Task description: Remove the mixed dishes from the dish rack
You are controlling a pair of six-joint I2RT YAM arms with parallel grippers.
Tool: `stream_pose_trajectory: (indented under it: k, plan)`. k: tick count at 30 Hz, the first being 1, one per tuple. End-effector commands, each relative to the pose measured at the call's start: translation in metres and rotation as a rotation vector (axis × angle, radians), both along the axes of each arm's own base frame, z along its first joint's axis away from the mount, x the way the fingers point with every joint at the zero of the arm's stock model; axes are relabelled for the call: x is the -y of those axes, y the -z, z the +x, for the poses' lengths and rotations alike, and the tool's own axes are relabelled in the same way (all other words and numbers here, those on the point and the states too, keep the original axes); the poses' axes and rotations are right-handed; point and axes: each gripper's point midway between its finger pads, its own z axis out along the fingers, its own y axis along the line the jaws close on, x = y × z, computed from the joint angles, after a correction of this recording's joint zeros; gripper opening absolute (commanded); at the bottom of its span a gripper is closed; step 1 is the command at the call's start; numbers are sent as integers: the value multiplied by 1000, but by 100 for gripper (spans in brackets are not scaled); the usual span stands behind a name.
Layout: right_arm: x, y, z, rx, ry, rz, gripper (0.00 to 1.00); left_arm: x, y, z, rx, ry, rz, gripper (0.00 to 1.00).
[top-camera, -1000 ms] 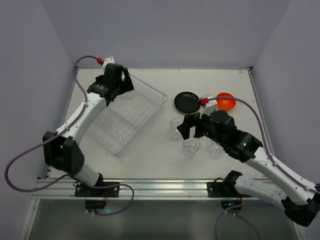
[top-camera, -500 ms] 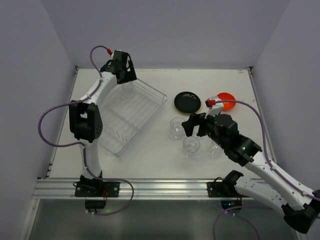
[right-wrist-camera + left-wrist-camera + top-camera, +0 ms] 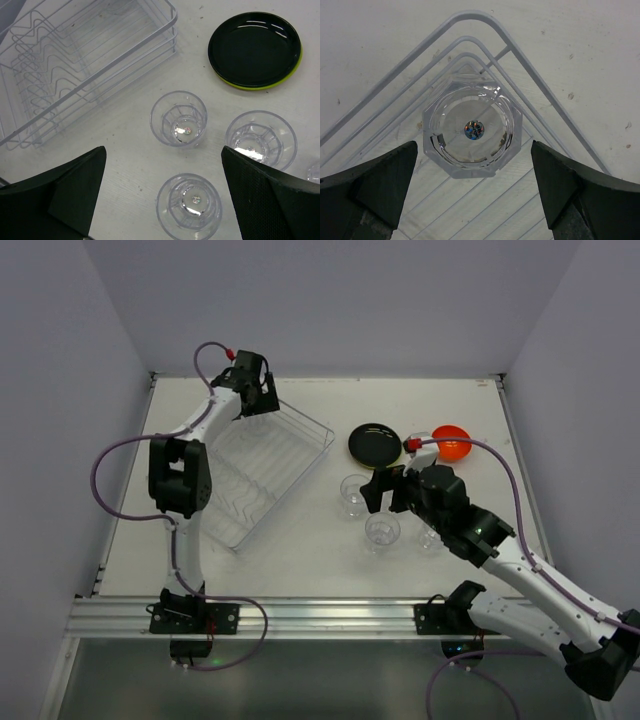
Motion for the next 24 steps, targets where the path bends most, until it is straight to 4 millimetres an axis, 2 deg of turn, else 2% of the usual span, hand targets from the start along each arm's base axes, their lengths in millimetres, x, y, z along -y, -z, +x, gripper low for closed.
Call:
stream_pose_trajectory:
  k: [1,6,13,18,24]
  plan:
    - [-5,-12,4,41,-13,27,99,-1,0,5,13,15,42,100]
    - [-6,-12,3,39,-22,26,99,-3,8,9,11,16,61,95]
    - [-8,-11,2,37,-34,26,99,-4,9,19,23,12,70,94]
    - [-10,-8,1,29,-50,23,99,-6,3,23,50,3,78,95]
    - [-11,-8,1,27,-56,21,99,-6,-6,27,81,-1,78,89]
